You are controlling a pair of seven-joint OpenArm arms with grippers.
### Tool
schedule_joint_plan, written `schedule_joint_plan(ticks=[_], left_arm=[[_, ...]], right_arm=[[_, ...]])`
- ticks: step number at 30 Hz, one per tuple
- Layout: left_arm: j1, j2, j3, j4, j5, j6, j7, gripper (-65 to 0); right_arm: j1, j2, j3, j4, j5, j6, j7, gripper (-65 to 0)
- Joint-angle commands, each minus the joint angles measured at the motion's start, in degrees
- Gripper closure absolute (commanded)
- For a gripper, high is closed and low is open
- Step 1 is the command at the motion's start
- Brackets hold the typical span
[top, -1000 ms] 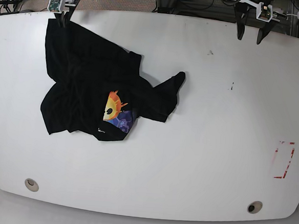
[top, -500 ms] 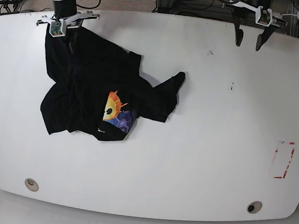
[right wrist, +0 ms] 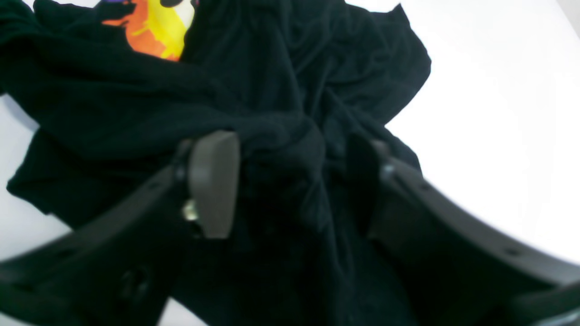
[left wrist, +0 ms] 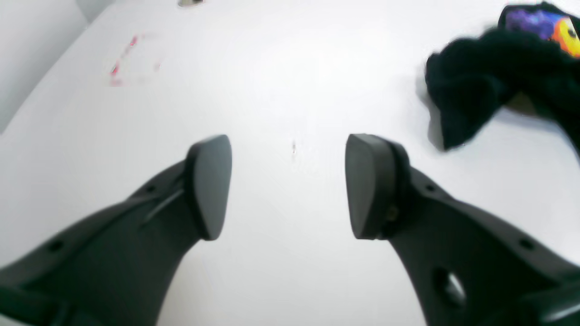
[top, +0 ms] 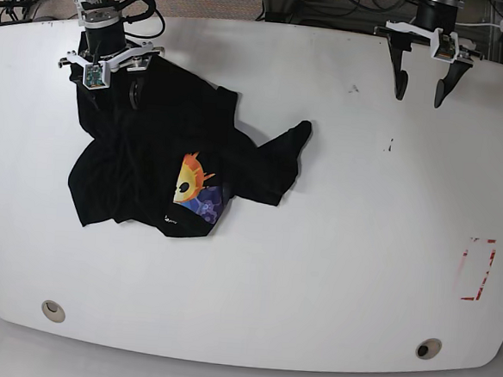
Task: Fold the T-shirt properly
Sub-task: 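Lower the right gripper toward the crumpled black T-shirt's edge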
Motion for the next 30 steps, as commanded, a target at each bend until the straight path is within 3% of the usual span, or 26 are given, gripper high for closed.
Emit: schedule_joint_plan(ticks=[1,22,30], left_arm=[[0.23,-0.16,-0.02,0.59,0.00,0.14,-1.47,-39.7],[-2.56,-0.46,1.20,0.53,-0.09,0.46,-0.81,-37.2],[-3.43,-0.66,1.74,0.58,-0.10,0.41,-0.14,-37.4]], right_arm=[[0.78,0.63,0.65,0.89,1.20,-0.38,-0.66,-42.2],[11.45,1.30,4.43,8.78,2.87,-0.28,-21.29,-43.4],[14.74,1.59,5.57,10.04,4.24,0.35,-25.65,-43.3]])
